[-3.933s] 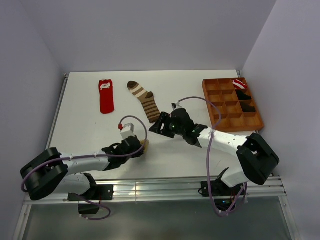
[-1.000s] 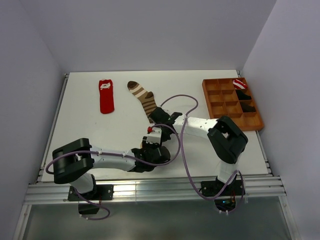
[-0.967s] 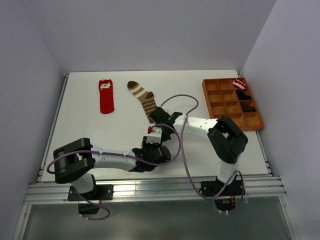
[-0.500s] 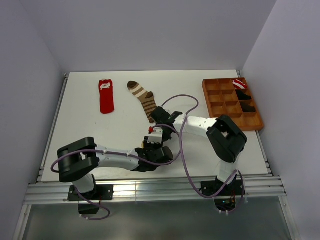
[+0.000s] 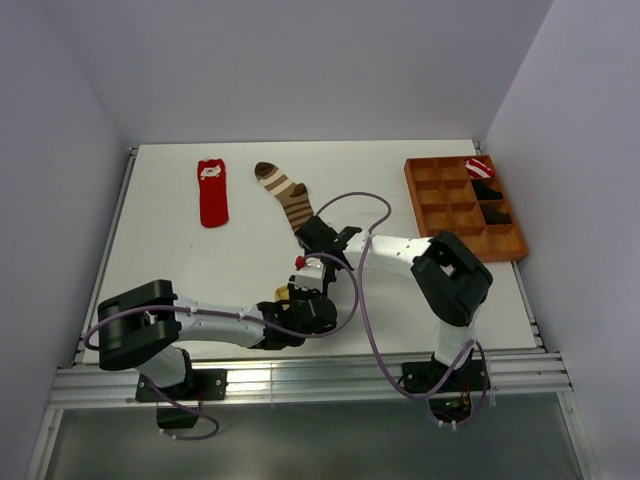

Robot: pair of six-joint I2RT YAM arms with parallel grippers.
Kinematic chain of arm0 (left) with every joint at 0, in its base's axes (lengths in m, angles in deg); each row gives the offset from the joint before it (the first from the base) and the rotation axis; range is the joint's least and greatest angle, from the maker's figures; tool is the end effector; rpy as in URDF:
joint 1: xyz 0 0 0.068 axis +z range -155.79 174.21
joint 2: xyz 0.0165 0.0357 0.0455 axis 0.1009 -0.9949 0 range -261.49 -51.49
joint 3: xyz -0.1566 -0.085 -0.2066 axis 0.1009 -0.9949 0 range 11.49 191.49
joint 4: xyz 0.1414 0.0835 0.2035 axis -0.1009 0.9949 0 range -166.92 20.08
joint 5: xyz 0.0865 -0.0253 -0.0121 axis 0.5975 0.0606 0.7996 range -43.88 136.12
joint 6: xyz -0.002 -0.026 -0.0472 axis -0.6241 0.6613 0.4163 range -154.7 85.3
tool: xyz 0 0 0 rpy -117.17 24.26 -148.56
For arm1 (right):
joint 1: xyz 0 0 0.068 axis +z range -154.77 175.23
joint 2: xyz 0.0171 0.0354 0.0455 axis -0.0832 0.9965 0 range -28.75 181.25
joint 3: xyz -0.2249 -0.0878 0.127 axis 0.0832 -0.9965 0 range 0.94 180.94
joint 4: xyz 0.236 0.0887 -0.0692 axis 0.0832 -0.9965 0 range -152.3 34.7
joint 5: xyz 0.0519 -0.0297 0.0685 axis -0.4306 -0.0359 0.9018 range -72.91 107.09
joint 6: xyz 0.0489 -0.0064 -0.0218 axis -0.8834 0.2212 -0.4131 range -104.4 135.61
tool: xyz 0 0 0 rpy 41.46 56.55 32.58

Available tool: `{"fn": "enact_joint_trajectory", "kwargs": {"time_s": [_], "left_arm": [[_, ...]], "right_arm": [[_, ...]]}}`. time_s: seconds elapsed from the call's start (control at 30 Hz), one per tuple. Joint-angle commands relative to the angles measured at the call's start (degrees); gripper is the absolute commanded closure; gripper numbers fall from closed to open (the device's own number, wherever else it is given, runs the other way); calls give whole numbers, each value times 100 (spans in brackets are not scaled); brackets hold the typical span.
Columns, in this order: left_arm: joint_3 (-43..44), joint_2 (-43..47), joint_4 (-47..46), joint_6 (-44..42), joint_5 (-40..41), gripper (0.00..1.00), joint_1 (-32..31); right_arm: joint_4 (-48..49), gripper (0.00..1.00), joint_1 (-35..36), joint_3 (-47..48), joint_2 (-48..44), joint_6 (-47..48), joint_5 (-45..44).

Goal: Roll the socks
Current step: Roll the sock at the center of the board.

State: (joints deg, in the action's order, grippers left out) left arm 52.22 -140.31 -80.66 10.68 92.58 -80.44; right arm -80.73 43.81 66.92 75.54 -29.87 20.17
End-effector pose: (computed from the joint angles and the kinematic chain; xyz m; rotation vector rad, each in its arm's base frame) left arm 0.1025 -0.2761 0.1663 0.1598 2.0816 -0.3084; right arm 0.2388 0.2735 0.1663 -0.0940 2.8181 0.5327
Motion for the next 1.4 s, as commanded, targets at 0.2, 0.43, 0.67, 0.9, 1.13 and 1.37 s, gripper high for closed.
{"fn": "enact_joint_trajectory", "kwargs": {"time_s": [0.2, 0.43, 0.67, 0.9, 1.13, 1.37], "left_arm": [[365, -610, 787, 716, 118, 57, 144], [453, -927, 1033, 945, 241, 59, 232], [778, -1366, 1903, 1508, 513, 76, 328], [989, -1569, 1949, 1281, 566, 100, 452], [280, -683, 948, 841, -91, 100, 504], [-653, 495, -196, 866, -1533, 100, 978]], "right_arm": [[407, 100, 64, -181, -137, -93, 115], [697, 100, 55, -524, -269, -260, 167], [1285, 100, 12, -1130, -664, -611, 246], [1602, 100, -50, -1709, -1015, -1016, 317], [2516, 93, -234, -2589, -1867, -1447, 159], [3395, 61, -296, -2967, -2483, -1403, -192]]}}
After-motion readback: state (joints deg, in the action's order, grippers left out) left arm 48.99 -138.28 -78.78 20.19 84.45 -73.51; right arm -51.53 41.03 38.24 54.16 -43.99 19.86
